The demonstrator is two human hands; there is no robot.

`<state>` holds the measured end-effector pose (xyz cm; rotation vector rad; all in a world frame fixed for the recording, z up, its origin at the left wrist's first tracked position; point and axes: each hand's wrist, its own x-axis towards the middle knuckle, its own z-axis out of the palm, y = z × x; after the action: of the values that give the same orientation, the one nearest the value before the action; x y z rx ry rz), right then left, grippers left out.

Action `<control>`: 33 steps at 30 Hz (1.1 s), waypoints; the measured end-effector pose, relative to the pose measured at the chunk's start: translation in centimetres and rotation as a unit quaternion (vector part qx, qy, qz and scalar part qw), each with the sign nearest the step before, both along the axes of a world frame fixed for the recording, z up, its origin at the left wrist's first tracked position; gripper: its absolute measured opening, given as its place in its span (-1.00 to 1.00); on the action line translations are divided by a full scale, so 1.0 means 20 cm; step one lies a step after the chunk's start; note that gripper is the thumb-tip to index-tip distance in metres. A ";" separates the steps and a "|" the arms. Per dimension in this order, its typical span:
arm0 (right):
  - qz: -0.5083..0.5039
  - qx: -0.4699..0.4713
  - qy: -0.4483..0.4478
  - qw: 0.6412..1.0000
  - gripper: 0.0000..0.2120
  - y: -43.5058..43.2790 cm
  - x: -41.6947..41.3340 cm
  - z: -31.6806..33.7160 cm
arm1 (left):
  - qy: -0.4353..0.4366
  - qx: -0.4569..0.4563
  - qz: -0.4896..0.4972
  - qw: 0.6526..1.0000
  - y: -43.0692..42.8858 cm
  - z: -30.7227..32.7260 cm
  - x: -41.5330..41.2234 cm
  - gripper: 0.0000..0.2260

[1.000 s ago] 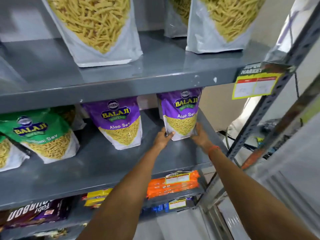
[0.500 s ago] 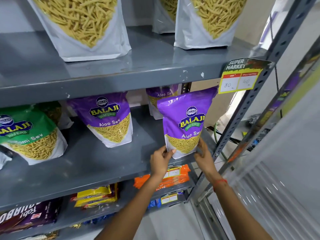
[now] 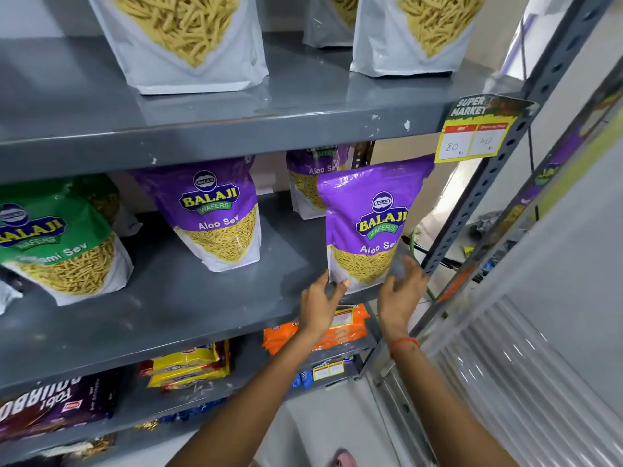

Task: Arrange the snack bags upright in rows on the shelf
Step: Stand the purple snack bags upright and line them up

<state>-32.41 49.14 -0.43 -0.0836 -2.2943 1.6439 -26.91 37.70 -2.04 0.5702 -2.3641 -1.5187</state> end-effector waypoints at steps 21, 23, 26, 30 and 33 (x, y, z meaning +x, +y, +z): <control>0.343 0.055 -0.144 0.927 -0.44 -1.20 0.02 -0.02 | -0.024 0.077 0.133 0.988 -1.01 -0.03 0.25 -0.31; 0.340 0.035 -0.145 0.929 -0.43 -1.17 0.04 -0.05 | -0.006 0.093 0.129 0.987 -0.99 -0.01 0.25 -0.34; 0.337 0.021 -0.134 0.932 -0.43 -1.13 0.10 -0.07 | 0.008 0.109 0.124 0.986 -0.96 0.01 0.29 -0.33; 0.343 0.014 -0.108 0.933 -0.44 -1.01 0.19 -0.09 | 0.024 0.110 0.104 0.988 -0.84 -0.01 0.40 -0.31; 0.335 0.037 -0.117 0.934 -0.43 -0.90 0.24 -0.11 | 0.025 0.094 0.094 0.991 -0.72 -0.02 0.47 -0.29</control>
<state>-27.56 31.17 -2.57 0.6208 -2.7573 1.9216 -17.43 23.28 -2.53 0.7648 -2.0774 -1.6569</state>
